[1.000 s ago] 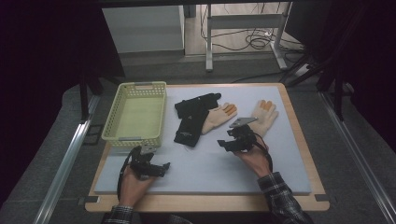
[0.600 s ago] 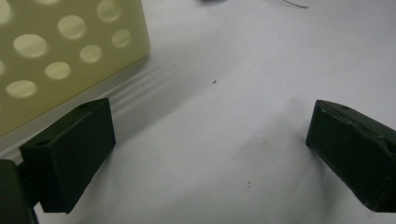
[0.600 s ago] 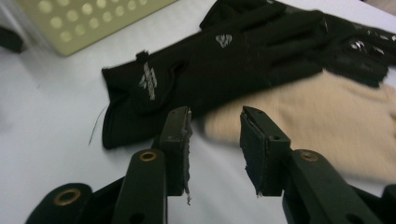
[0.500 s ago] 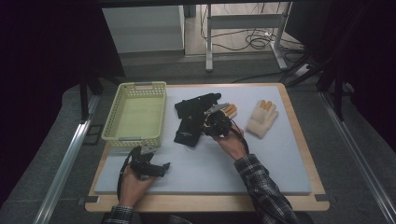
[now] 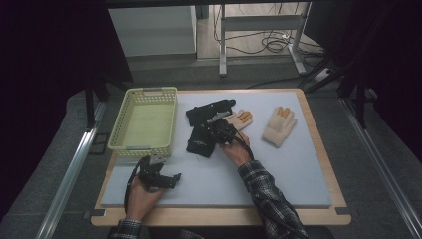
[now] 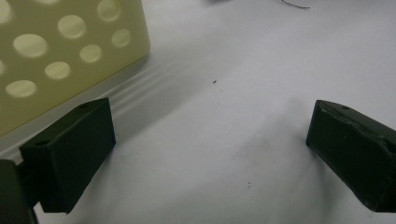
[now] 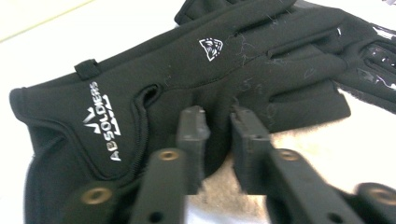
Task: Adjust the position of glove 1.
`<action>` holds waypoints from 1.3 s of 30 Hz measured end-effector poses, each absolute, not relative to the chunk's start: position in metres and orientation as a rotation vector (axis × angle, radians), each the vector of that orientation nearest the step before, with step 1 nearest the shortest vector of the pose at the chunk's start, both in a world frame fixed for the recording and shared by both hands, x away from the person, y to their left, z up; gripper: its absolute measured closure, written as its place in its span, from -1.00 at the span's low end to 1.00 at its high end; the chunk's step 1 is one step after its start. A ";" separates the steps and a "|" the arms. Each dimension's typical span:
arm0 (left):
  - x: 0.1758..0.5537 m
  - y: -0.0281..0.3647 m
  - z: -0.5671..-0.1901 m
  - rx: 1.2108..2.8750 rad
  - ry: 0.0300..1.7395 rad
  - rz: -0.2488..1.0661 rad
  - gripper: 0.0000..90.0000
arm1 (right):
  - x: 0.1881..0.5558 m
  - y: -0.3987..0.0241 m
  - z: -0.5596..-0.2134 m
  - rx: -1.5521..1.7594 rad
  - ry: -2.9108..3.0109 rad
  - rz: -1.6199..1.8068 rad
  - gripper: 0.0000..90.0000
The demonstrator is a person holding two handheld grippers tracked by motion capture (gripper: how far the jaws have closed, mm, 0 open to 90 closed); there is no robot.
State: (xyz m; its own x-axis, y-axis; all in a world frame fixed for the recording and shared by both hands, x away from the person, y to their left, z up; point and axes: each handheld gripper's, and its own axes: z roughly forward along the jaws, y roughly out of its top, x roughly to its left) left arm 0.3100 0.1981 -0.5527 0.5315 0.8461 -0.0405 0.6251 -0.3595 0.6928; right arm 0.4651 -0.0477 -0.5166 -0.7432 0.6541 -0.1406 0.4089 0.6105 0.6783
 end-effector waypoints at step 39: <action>0.310 0.198 -0.553 2.107 1.186 0.431 -0.96 | 0.355 -0.167 -0.507 0.986 2.485 1.008 0.46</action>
